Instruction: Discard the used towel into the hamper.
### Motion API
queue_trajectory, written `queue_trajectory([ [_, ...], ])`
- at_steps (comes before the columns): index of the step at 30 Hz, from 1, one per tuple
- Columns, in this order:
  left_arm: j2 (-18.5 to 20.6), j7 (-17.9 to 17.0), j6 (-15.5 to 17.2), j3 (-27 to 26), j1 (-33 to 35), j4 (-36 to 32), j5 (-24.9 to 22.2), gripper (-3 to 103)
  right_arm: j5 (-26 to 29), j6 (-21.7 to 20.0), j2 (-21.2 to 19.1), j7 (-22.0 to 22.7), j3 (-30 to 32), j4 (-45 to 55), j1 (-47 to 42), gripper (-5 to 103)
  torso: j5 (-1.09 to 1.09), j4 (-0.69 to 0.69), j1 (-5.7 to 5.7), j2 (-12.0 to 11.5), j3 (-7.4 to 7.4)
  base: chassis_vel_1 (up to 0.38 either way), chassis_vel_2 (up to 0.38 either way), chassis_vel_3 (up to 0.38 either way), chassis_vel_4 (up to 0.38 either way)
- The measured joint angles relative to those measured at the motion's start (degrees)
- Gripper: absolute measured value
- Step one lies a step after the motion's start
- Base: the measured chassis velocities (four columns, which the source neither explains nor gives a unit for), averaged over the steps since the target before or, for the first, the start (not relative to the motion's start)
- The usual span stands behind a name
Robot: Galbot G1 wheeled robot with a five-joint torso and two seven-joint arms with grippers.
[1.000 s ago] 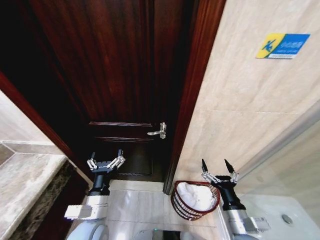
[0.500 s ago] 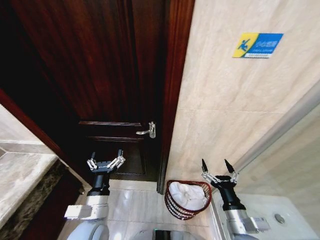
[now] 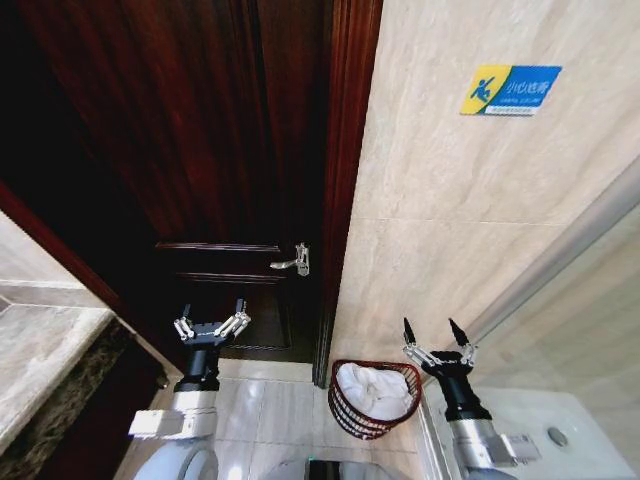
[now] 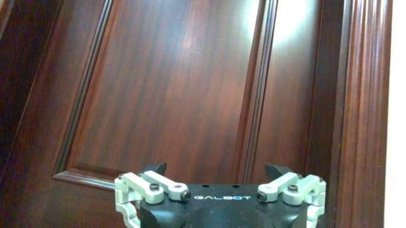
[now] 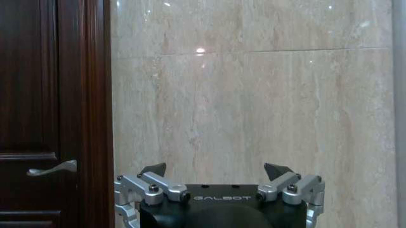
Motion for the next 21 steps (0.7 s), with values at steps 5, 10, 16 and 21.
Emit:
queue_trajectory([
  [5, 0.00, 0.00, 0.00, 0.00, 0.00, 0.00, 0.00, 100, 0.00, 0.00, 0.00, 0.00, 0.00, 0.00, 0.00, 100, 0.00, 0.00, -0.01, 0.00, -0.01, 0.104, -0.108, -0.102, 0.106],
  [10, 0.00, 0.00, 0.00, 0.00, 0.00, 0.00, 0.00, 100, 0.00, 0.00, 0.00, 0.00, 0.00, 0.00, 0.00, 100, -0.01, 0.00, -0.06, 0.01, -0.03, 0.185, -0.171, -0.172, 0.186],
  [16, 0.00, 0.00, 0.00, 0.00, 0.00, 0.00, 0.00, 100, 0.00, 0.00, 0.00, 0.00, 0.01, 0.00, 0.00, 100, -0.01, 0.00, -0.02, 0.00, -0.01, 0.262, -0.237, -0.242, 0.251],
  [21, 0.00, 0.00, 0.00, 0.00, 0.00, 0.00, 0.00, 100, 0.00, 0.01, 0.00, 0.00, 0.01, 0.00, 0.00, 100, -0.01, 0.00, -0.01, 0.00, -0.01, 0.296, -0.294, -0.305, 0.318],
])
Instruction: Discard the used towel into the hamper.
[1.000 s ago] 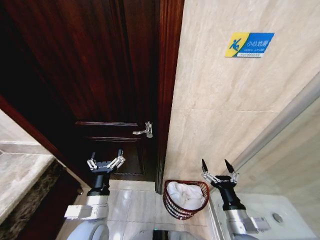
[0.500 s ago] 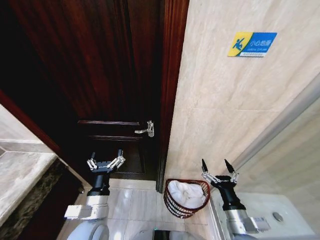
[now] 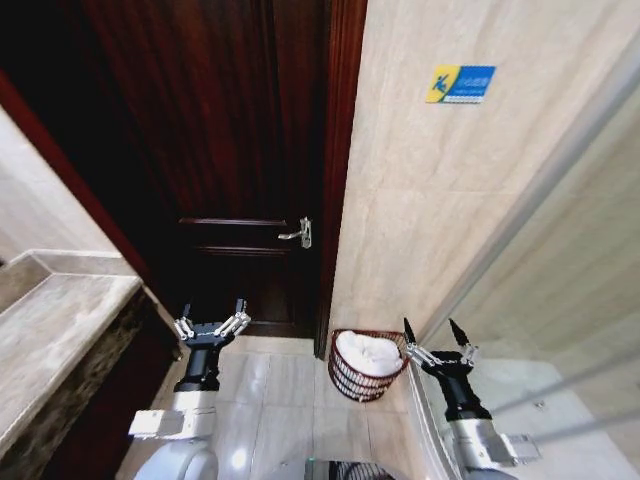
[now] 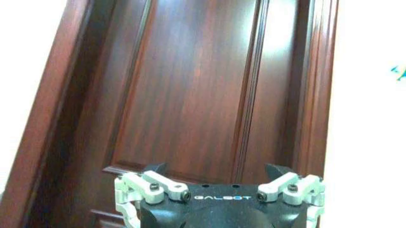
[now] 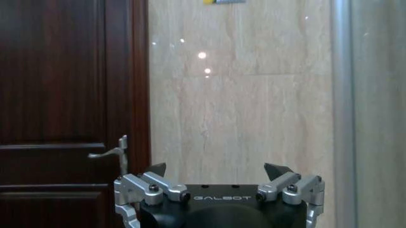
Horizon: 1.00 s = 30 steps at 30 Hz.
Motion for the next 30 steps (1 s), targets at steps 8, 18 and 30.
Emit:
queue_trajectory([
  [8, -0.01, 0.00, 0.00, 0.00, 0.01, 0.00, 0.00, 100, 0.00, 0.00, 0.00, 0.00, 0.00, 0.00, -0.01, 100, 0.01, 0.00, -0.06, 0.02, -0.03, 0.350, -0.358, -0.349, 0.354],
  [18, -0.01, 0.00, 0.00, 0.00, 0.00, 0.00, 0.00, 100, 0.00, 0.00, 0.00, 0.00, 0.00, 0.00, -0.01, 100, -0.01, 0.00, 0.01, -0.01, 0.01, 0.362, -0.347, -0.353, 0.342],
  [30, 0.00, 0.00, 0.00, -0.01, 0.02, 0.00, 0.00, 100, 0.00, 0.00, 0.00, 0.00, 0.00, 0.00, -0.02, 100, 0.02, 0.00, -0.06, 0.02, -0.02, 0.295, -0.313, -0.314, 0.310],
])
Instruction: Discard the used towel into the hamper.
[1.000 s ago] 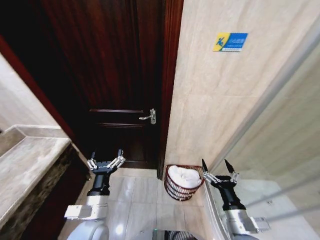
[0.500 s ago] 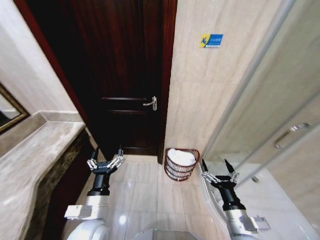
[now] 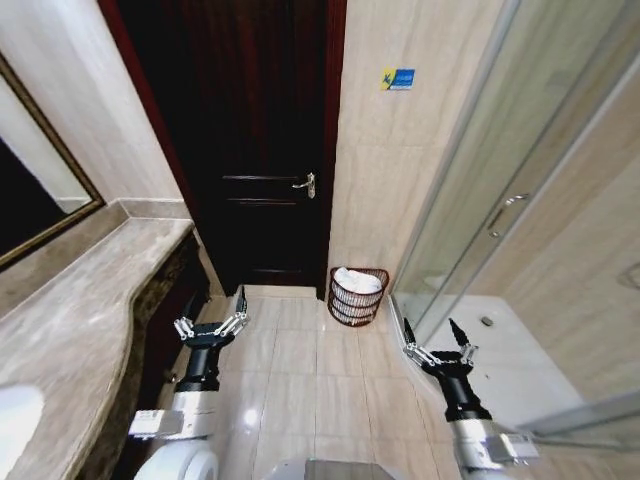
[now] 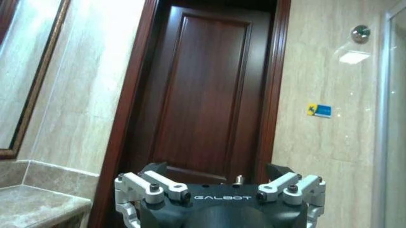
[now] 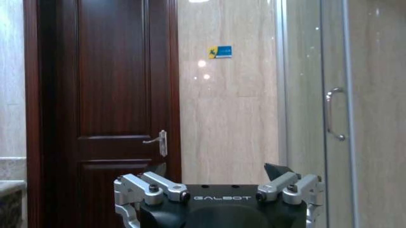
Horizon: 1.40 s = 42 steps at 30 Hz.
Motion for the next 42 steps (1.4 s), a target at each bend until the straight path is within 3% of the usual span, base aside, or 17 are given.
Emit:
queue_trajectory([
  [42, 0.00, 0.00, 0.00, 0.01, -0.02, 0.00, 0.00, 100, 0.00, 0.00, 0.00, 0.00, 0.00, 0.00, 0.02, 100, -0.02, 0.00, 0.06, -0.02, 0.02, 0.034, -0.028, -0.029, 0.038],
])
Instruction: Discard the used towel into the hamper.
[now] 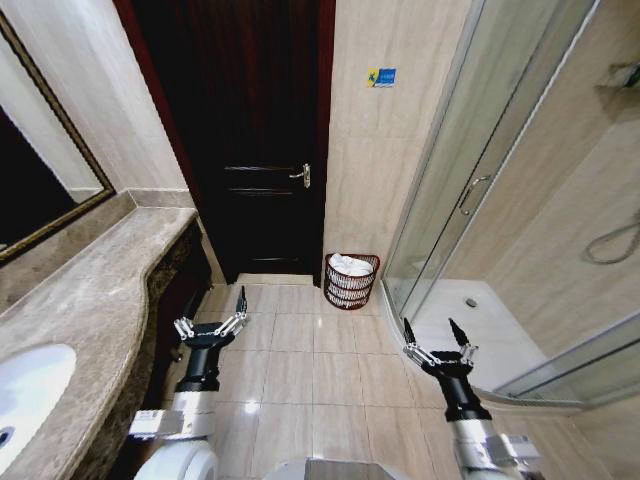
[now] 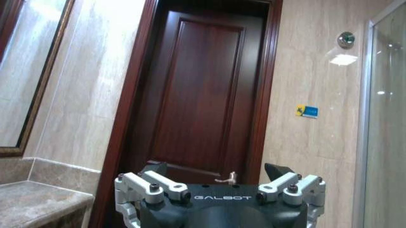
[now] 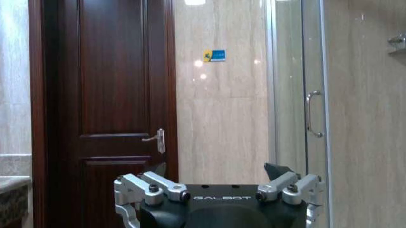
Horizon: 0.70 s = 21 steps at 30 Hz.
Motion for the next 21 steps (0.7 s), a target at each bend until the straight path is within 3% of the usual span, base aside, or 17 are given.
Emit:
queue_trajectory([
  [21, 0.00, 0.00, 0.00, 0.00, 0.00, 0.00, 0.00, 100, 0.00, 0.00, 0.00, 0.00, 0.00, 0.00, 0.00, 100, 0.00, 0.00, -0.01, 0.00, 0.00, -0.010, 0.006, 0.012, -0.009],
])
